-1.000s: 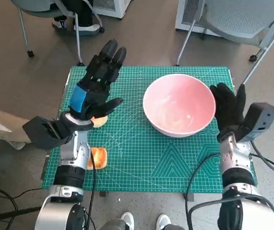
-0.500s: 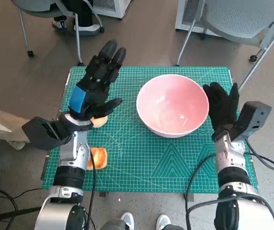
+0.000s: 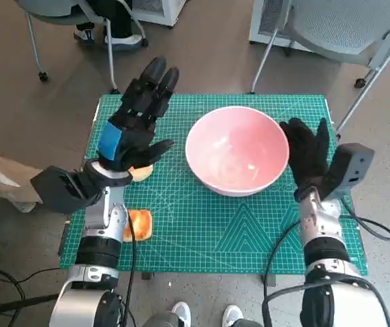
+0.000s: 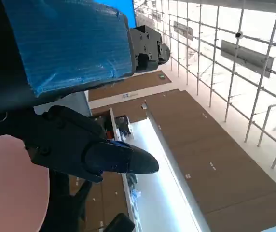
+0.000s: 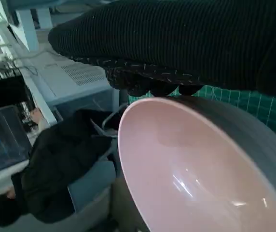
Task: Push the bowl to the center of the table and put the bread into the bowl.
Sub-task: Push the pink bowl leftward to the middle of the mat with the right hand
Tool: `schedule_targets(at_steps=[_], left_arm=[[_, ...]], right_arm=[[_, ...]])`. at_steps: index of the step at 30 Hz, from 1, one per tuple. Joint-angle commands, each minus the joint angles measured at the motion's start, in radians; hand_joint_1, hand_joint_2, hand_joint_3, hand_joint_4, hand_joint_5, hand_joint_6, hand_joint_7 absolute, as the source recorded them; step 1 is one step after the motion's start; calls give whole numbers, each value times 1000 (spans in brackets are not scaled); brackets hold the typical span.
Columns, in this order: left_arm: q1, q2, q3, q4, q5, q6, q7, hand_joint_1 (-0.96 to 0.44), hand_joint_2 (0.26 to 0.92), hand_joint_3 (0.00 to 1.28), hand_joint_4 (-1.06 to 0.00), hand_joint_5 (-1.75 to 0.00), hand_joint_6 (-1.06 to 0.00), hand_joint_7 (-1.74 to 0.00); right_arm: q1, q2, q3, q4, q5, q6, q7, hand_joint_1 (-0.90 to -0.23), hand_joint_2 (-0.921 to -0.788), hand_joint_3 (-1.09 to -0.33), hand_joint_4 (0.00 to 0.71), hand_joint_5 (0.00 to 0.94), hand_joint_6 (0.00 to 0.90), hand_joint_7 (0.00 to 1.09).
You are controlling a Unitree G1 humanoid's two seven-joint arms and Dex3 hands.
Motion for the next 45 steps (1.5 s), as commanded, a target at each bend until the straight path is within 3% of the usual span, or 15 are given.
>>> schedule_targets(at_steps=[1, 29, 37, 45], left_arm=[[5, 6, 5, -3, 2, 1, 4, -502, 921, 199, -4, -1, -79, -146], [8, 8, 9, -4, 4, -2, 7, -496, 921, 200, -21, -7, -76, -154], [8, 5, 9, -1, 4, -1, 10, -496, 921, 200, -22, -6, -75, -156], [20, 5, 10, -18, 0, 3, 12, -497, 921, 199, -20, -4, -75, -158]], right_arm=[[-1, 14, 6, 13, -8, 8, 3, -636, -921, -780, 289, 2, 306, 135], [-17, 39, 13, 15, -27, 11, -4, -634, -921, -769, 288, 0, 298, 128], [-17, 32, 19, 14, -31, 6, 1, -625, -921, -772, 273, 0, 293, 125], [-17, 3, 13, -1, -18, -20, 29, -625, -921, -793, 268, 0, 292, 124]])
